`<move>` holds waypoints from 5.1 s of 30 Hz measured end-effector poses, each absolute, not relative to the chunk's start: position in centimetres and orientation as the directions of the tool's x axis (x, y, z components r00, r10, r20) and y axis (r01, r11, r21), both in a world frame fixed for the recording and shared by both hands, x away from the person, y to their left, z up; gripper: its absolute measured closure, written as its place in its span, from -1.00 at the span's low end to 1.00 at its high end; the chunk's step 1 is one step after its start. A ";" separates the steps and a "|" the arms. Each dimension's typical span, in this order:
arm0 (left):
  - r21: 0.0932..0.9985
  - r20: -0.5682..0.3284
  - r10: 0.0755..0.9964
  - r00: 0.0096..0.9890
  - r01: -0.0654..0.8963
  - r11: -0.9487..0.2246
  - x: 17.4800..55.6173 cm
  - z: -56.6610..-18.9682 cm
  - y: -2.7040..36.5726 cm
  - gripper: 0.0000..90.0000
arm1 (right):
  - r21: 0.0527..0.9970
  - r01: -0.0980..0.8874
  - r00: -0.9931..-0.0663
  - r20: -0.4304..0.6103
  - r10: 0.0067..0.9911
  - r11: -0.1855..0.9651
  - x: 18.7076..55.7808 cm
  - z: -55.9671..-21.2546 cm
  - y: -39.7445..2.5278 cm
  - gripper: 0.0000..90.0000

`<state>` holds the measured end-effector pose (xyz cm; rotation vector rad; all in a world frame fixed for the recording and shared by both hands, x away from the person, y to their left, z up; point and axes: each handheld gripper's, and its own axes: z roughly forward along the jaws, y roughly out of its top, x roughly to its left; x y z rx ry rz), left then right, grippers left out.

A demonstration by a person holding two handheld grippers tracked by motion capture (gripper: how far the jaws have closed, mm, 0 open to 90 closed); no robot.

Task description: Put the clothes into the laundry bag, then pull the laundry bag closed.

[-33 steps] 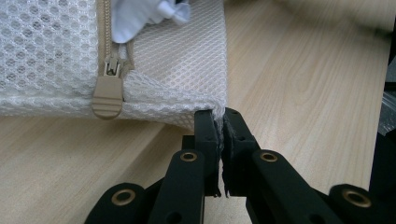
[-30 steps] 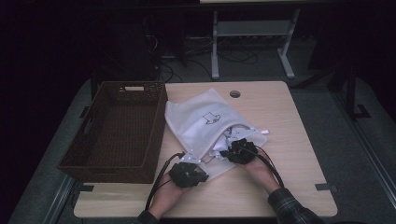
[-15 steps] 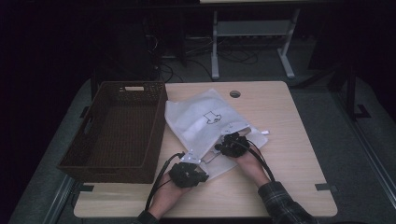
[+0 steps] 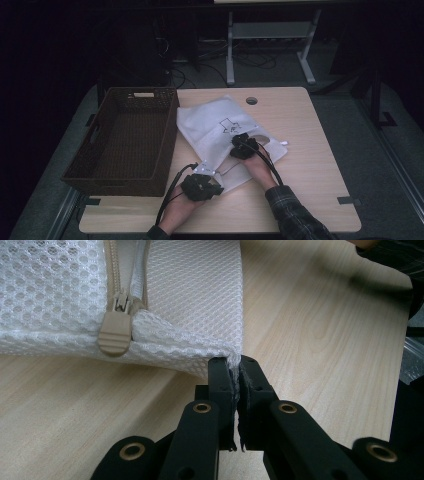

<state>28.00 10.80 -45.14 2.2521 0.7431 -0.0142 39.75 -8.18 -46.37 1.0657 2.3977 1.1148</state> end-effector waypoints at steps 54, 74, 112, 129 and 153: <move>0.663 -0.225 0.513 0.829 0.516 -0.543 28.2 -45.2 11.1 0.91 | 0.680 0.656 -0.567 0.157 0.809 0.327 37.5 -46.8 -26.0 0.16; 0.673 -0.192 0.602 0.775 0.550 -0.495 29.1 -45.0 12.6 0.88 | 0.661 0.630 -0.605 0.088 0.791 0.408 34.1 -45.5 -25.3 0.82; 0.730 -0.182 0.606 0.775 0.519 -0.445 28.6 -42.0 13.9 -0.01 | 0.744 0.574 -0.650 0.161 0.743 0.341 26.7 -42.9 -27.7 -0.07; 0.751 -0.088 0.513 0.854 0.395 -0.529 32.1 -40.4 9.6 0.04 | 0.782 0.442 -0.766 0.074 0.639 0.440 30.1 -40.7 -23.6 0.09; 0.738 -0.061 0.486 0.872 0.367 -0.566 35.5 -42.8 6.4 0.96 | 0.716 0.404 -0.803 -0.021 0.596 0.570 33.1 -41.7 -19.9 0.84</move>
